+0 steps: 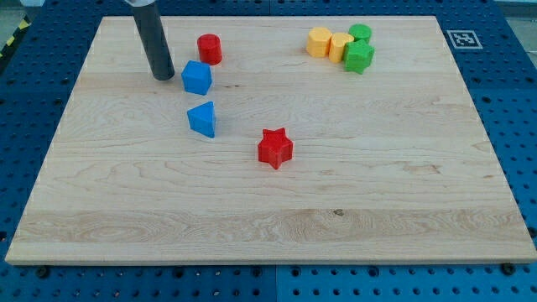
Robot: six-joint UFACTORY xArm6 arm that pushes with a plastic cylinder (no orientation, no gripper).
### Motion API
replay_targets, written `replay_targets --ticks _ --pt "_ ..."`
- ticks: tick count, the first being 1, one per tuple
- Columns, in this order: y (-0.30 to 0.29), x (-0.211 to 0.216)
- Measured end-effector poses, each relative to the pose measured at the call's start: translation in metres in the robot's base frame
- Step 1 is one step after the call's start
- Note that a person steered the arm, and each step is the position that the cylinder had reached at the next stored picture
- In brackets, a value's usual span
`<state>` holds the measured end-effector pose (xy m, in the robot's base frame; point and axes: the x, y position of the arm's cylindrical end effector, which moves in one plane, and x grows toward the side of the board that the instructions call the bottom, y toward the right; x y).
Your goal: Separate the group of blocks
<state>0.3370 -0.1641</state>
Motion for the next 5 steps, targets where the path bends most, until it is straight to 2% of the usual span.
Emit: replay_targets --ticks 3,4,5 --pt "0.041 0.017" --pt "0.022 0.008" --pt "-0.028 -0.022"
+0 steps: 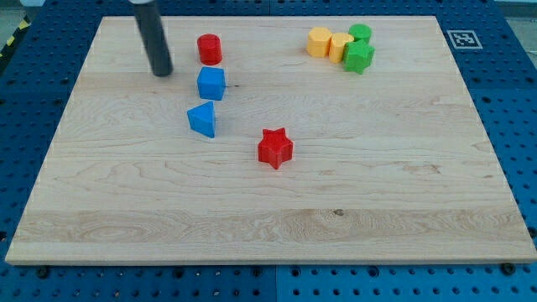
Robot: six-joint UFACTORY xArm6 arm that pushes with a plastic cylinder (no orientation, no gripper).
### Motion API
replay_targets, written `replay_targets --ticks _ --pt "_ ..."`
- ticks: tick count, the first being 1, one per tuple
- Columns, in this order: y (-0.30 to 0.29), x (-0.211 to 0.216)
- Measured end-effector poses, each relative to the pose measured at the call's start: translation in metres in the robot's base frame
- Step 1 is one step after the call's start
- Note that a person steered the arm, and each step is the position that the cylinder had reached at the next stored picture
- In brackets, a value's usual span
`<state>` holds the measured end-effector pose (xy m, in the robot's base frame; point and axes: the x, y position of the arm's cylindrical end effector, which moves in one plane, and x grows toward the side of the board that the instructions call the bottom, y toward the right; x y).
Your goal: Separate the group of blocks
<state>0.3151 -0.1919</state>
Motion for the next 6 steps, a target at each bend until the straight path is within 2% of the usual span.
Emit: replay_targets --ticks 1,2,4,6 --pt "-0.025 -0.056" --pt "0.013 -0.094" --pt "0.163 -0.1" --pt "0.253 -0.1"
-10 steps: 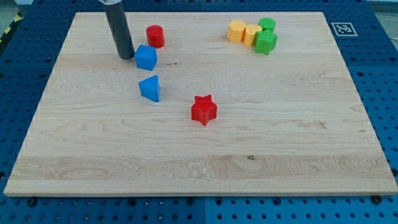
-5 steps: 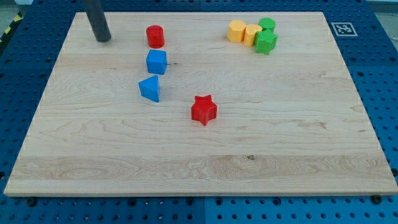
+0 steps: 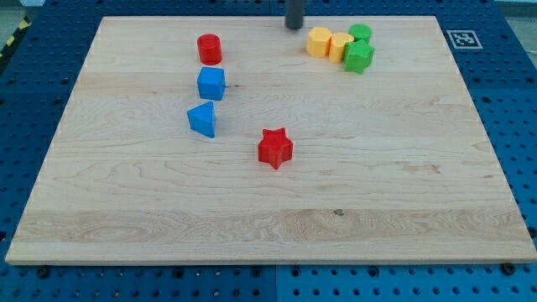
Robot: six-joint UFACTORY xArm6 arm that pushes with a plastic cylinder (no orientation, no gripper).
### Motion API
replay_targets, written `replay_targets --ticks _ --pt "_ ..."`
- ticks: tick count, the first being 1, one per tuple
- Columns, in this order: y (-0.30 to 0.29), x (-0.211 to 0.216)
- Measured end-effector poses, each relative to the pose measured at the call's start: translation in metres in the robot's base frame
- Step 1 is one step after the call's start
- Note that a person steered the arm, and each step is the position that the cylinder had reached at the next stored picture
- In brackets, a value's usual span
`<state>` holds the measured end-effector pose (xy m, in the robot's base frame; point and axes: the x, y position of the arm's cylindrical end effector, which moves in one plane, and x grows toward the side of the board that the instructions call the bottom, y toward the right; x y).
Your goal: Separate the group of blocks
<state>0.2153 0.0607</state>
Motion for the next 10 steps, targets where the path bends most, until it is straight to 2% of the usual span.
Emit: replay_targets --ticks 2,5,7,8,9,10 --pt "0.047 0.057" --pt "0.063 0.16" --pt "0.044 0.169" --pt "0.045 0.184" --pt "0.06 0.221" --pt "0.055 0.192"
